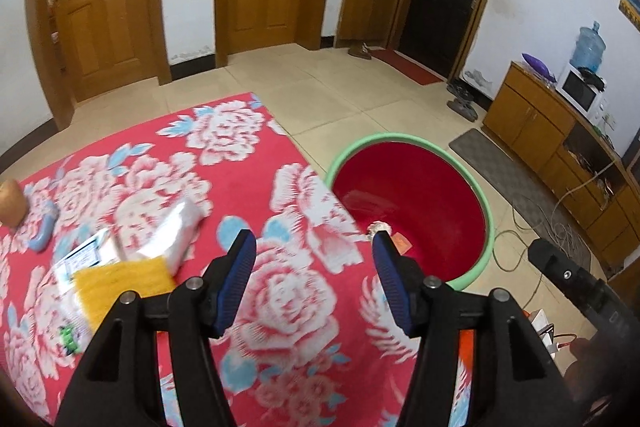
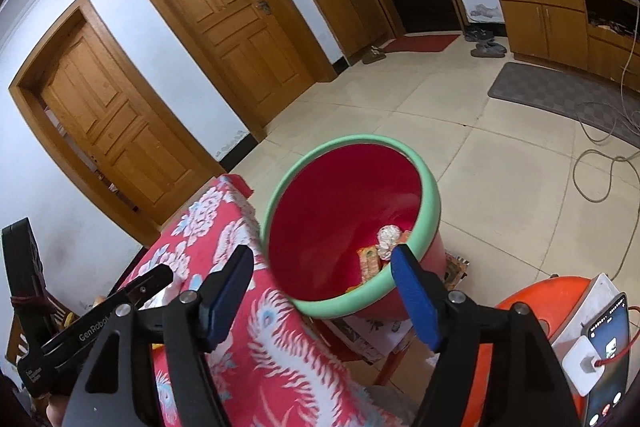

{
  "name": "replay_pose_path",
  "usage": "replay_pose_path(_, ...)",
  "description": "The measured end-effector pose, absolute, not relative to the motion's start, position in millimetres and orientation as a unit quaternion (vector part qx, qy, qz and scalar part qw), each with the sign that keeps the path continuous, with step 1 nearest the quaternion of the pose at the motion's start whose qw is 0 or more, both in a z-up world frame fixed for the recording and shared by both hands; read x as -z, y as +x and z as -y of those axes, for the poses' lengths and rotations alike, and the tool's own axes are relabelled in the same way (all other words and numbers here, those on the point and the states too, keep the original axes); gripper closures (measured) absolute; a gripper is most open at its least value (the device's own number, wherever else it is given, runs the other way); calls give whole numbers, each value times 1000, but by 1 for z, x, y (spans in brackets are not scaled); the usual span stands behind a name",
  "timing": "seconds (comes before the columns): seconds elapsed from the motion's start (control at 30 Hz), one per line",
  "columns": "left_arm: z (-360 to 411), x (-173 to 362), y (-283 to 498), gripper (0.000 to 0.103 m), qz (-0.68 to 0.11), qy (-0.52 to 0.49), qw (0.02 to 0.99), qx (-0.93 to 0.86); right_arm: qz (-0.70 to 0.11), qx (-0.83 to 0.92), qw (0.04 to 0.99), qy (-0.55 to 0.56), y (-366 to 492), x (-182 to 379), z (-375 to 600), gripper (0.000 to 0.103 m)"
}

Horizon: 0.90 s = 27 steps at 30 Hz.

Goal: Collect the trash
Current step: 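Return the left gripper to the table and grasp the white socks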

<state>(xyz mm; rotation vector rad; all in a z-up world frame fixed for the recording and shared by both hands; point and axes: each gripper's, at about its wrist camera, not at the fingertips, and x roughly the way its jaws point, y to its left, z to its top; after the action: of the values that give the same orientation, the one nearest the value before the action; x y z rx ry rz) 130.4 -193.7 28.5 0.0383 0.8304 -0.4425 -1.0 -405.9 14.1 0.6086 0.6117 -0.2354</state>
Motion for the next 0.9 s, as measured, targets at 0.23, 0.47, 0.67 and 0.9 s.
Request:
replay_pose_path(0.23, 147, -40, 118, 42, -386, 1, 905, 178, -297, 83, 908, 284, -5, -23, 383, 26)
replay_pose_path(0.47, 97, -38, 115, 38, -382, -15, 915, 130, -300, 62, 914, 267, -5, -29, 358, 23)
replay_pose_path(0.67, 53, -25, 122, 37, -398, -42, 912, 87, -306, 41, 915, 259, -3, -29, 342, 22)
replay_pose_path(0.9, 30, -5, 127, 36, -412, -50, 908, 62, -330, 29, 912, 243, 6, -19, 323, 22)
